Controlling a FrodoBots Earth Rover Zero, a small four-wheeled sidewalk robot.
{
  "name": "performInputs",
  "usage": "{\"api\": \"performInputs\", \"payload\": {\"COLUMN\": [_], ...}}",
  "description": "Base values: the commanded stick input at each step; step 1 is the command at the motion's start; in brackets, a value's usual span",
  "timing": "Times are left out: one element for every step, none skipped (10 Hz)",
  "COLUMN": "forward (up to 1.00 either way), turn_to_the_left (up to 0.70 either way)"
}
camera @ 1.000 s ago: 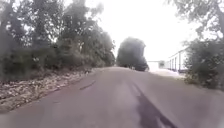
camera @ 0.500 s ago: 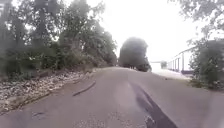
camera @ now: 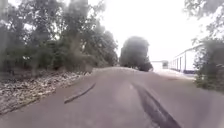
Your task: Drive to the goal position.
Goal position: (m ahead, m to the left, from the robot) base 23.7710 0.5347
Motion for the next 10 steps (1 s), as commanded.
{"api": "performInputs", "payload": {"forward": [0.85, 0.85, 0.85, 0.85, 0.85, 0.85, 0.85, 0.85, 0.85, 0.85], "turn_to_the_left": [0.0, 0.0, 0.0, 0.0, 0.0, 0.0, 0.0, 0.0, 0.0, 0.0]}}
